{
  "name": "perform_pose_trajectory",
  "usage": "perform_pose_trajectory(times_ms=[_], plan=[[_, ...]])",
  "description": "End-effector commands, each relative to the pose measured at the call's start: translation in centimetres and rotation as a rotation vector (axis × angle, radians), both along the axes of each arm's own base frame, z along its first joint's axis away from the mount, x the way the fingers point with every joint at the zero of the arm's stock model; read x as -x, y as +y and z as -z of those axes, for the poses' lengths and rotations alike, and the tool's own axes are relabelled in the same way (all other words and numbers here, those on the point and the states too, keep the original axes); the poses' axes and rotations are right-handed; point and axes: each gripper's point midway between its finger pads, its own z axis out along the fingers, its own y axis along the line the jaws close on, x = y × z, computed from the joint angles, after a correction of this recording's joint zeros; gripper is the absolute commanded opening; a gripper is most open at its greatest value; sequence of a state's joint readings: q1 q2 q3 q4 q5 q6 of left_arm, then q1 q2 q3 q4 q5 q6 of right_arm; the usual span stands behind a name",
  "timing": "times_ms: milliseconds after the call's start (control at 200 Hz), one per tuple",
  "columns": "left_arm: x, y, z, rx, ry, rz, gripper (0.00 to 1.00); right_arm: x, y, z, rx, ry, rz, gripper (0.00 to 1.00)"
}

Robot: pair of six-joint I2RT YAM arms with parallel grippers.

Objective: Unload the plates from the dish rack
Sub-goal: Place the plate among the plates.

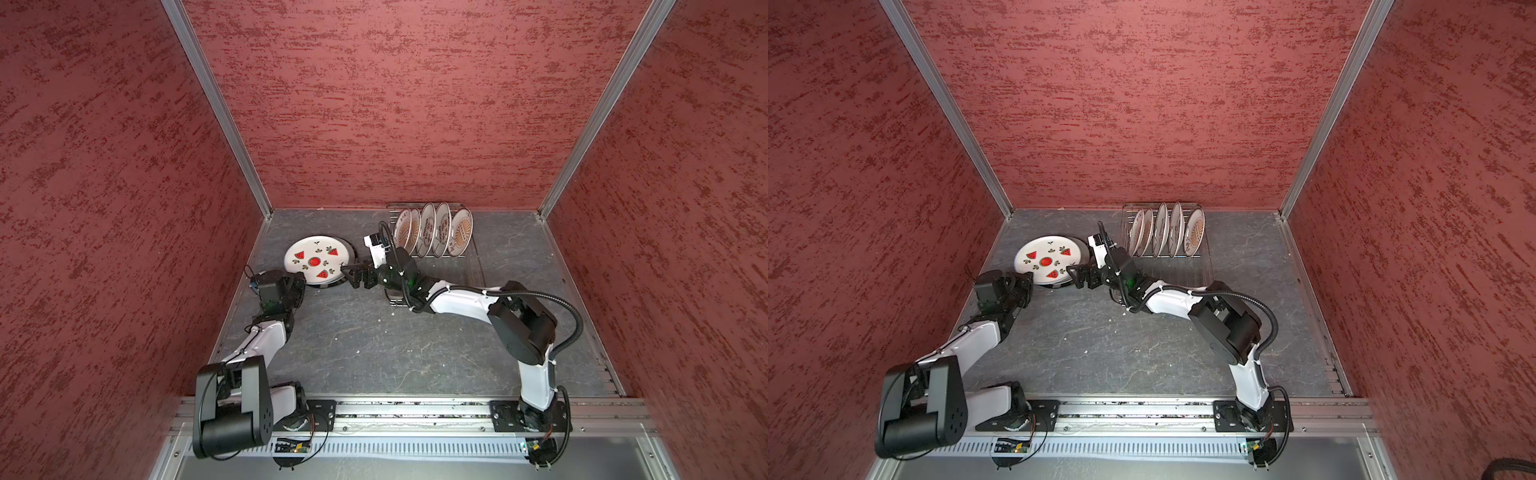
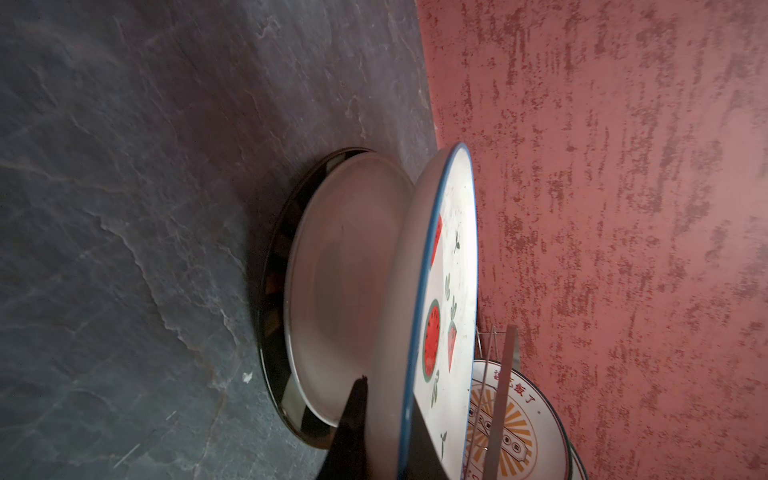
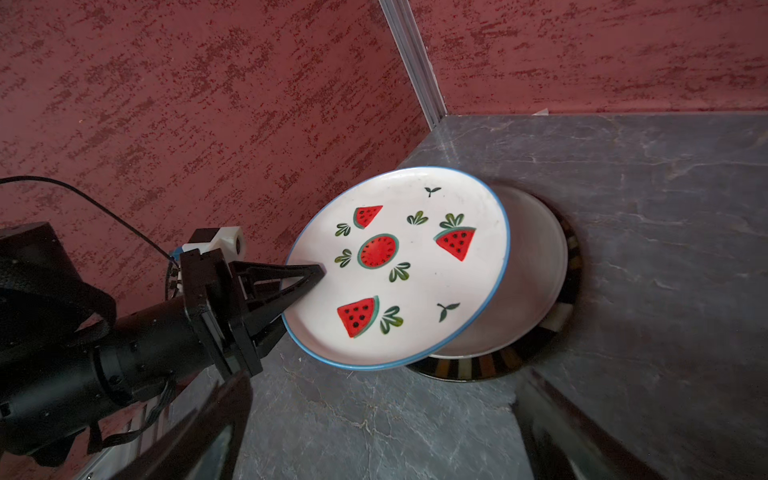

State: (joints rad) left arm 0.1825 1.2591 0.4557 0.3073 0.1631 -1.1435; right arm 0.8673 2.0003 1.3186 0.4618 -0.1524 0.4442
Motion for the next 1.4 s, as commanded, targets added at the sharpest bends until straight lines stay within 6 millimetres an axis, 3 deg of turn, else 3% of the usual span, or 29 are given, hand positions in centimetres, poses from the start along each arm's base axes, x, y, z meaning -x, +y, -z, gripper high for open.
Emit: perform_pose_trajectory(times_ms=[0,411,441,631,762,992,1318,1398], plan=[[-3.0,0.5,-4.8,-0.064,-0.169,-0.008,0.00,-0.3,0.7,-0.5,0.001,-0.010,-0.005,0.99],[-5.1,1.1,-1.8,-0.068,-0.091,-0.011,0.00,-0.6,1.2,0.6,0.016,-0.003,-0.012,0.99],[-5.6,1.2,-2.4,-0.071,-0.121,-0.010,0.00,-0.7,1.3,0.7,0.018,-0.002,-0.013,0.99],[-6.3,0.9,-1.6,-0.068,-0.104,0.005,0.00,-0.7,1.5,1.0,0.028,0.000,-0.016,0.99],[-6.3,1.0,-0.9,-0.067,-0.087,0.005,0.14,-0.9,1.4,1.3,0.037,-0.002,-0.008,0.99],[-6.0,0.4,-0.2,-0.096,-0.062,0.037,0.22,-1.0,1.5,1.6,0.049,0.004,-0.007,0.99],[-5.2,0.5,1.3,-0.115,0.015,0.036,0.26,-1.1,1.7,1.7,0.054,0.010,-0.010,0.99],[-5.3,0.5,1.6,-0.117,0.027,0.039,0.32,-1.2,1.8,2.0,0.060,0.016,-0.010,0.99]])
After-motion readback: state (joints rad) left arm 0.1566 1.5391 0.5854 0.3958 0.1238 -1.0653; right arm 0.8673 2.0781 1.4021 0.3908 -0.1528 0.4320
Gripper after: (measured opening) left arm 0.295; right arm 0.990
